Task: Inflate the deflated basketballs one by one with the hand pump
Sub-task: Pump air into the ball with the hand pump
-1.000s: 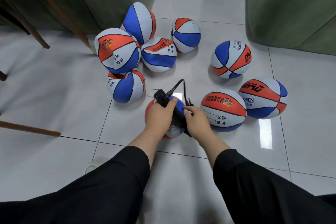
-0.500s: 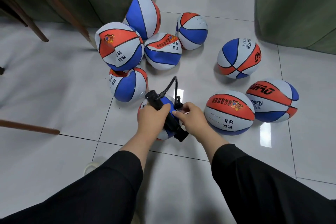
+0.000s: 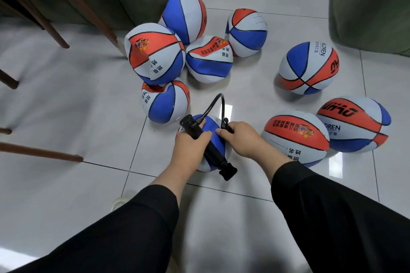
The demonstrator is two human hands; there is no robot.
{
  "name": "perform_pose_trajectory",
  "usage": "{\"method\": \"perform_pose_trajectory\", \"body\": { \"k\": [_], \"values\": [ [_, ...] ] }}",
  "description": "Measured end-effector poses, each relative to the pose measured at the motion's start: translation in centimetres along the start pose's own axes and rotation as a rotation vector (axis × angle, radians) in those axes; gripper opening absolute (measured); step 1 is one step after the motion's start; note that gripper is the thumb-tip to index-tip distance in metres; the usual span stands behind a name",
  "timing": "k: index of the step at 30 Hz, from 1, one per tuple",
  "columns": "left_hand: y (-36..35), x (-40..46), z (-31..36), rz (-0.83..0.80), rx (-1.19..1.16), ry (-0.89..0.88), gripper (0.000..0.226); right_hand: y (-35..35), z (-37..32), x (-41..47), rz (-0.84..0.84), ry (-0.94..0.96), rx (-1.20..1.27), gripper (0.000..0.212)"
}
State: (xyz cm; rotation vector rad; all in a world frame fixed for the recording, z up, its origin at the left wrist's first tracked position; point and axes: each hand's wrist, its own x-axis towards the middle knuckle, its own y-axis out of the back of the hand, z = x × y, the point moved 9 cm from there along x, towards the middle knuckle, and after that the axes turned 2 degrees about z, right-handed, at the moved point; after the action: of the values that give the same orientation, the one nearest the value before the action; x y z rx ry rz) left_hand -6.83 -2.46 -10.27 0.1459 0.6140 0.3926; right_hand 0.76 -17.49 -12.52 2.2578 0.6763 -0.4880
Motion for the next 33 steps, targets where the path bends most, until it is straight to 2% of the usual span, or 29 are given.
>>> {"method": "perform_pose_trajectory", "body": {
  "k": [4, 8, 12, 14, 17, 23, 26, 28, 30, 33],
  "values": [
    [0.0, 0.1, -0.2, -0.052, 0.038, -0.016, 0.020, -0.4, 0.4, 0.1, 0.025, -0.007, 0.066, 0.041],
    [0.4, 0.9, -0.2, -0.086, 0.046, 0.005, 0.036, -0.3, -0.5, 0.3, 0.039, -0.021, 0.024, 0.043],
    [0.4, 1.5, 0.0, -0.058, -0.005, 0.048, 0.027, 0.2, -0.6, -0.1, 0.067, -0.044, 0.054, 0.046],
    [1.0, 1.7, 0.5, 0.009, -0.060, 0.093, 0.021, 0.6, -0.2, -0.9, 0.107, -0.063, 0.148, 0.052],
    [1.5, 1.7, 1.7, 0.079, -0.208, 0.149, 0.033, 0.5, 0.7, -3.4, 0.128, -0.089, 0.356, 0.057],
    [1.2, 0.1, 3.0, 0.210, -0.408, 0.211, 0.016, -1.4, 0.1, -8.4, 0.066, -0.053, 0.754, 0.025],
    [0.5, -1.5, 2.9, 0.257, -0.558, 0.263, 0.021, -0.8, -0.8, -9.8, 0.201, -0.029, 0.717, 0.026],
    [-0.6, -2.6, 3.2, 0.235, -0.696, 0.310, 0.024, 0.7, -0.9, -11.1, 0.400, -0.068, 0.748, 0.023],
    [-2.1, -3.8, 3.3, 0.176, -0.778, 0.347, 0.027, 2.1, -0.6, -12.5, 0.577, -0.142, 0.788, 0.036],
    [-2.9, -5.2, 3.2, 0.237, -0.826, 0.350, 0.026, 3.4, -1.9, -14.5, 0.636, -0.129, 0.693, 0.044]
  ]
}}
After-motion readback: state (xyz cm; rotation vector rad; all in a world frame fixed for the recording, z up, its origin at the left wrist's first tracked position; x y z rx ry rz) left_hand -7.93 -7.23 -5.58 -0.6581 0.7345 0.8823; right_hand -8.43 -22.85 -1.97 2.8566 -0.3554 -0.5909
